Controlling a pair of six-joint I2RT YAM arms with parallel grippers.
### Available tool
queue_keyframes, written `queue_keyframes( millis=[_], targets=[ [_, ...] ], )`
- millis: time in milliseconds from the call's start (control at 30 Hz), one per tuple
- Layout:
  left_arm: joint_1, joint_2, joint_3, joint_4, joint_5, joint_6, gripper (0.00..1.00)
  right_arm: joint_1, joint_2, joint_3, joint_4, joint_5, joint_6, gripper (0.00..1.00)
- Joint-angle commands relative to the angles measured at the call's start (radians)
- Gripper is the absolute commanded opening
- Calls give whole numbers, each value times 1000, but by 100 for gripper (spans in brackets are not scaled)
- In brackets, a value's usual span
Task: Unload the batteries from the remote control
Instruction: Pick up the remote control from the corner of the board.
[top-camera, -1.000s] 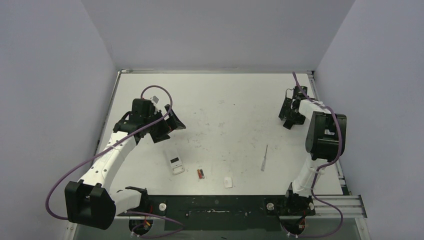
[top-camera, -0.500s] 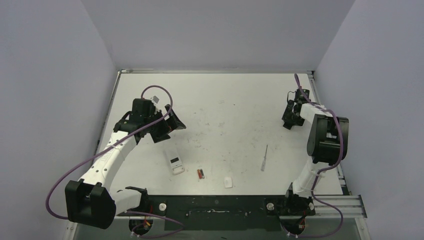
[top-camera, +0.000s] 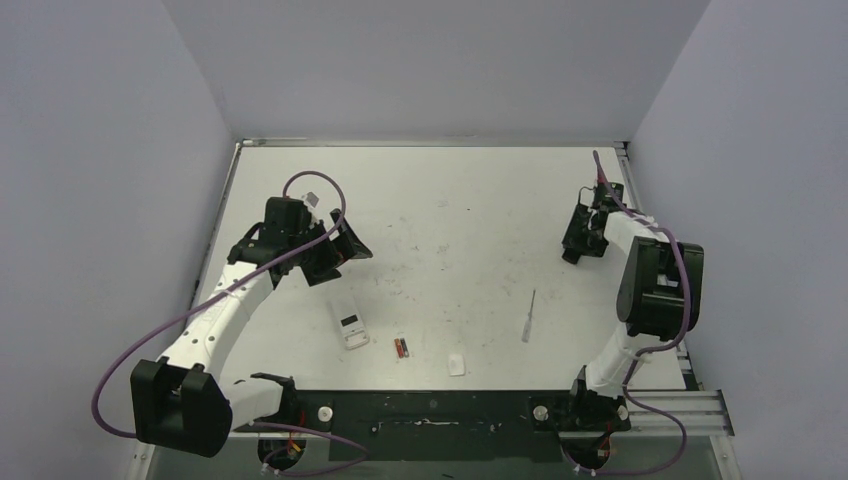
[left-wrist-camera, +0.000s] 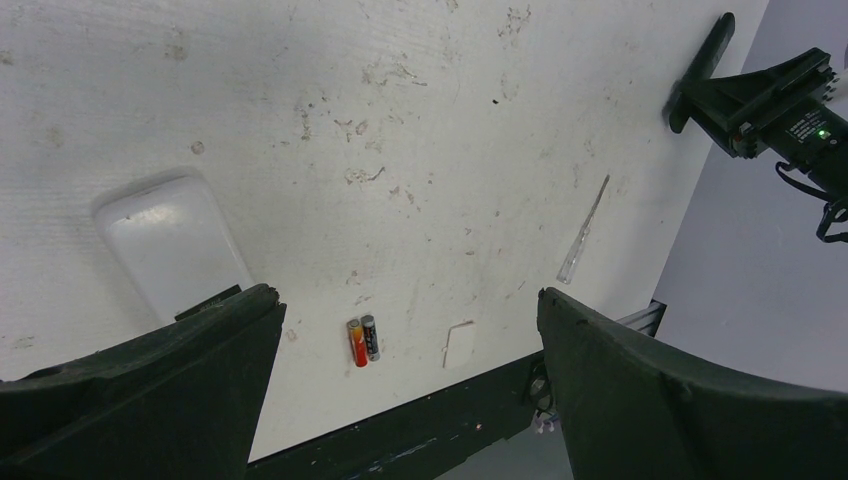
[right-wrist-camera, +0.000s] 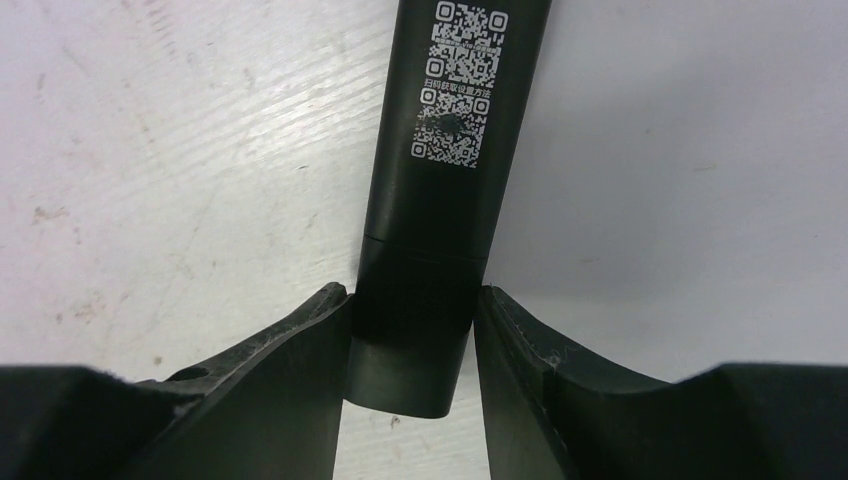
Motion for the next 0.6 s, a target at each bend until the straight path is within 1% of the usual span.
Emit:
queue_keyframes(
  millis=[0,333,400,567],
  targets=[
    [5,7,8,56,20,-4,98,33,-99,-9,1,-72,-25,29],
    [4,27,10,63,35,-14,98,169,-171,-34,34,-136,-39,28],
    [4,29,9,68,41,-16,98,218,-176,-36,43,-141,-40,26],
    [4,36,9,79,56,-23,98,357,-216,-70,92,-160,-55,25]
  ],
)
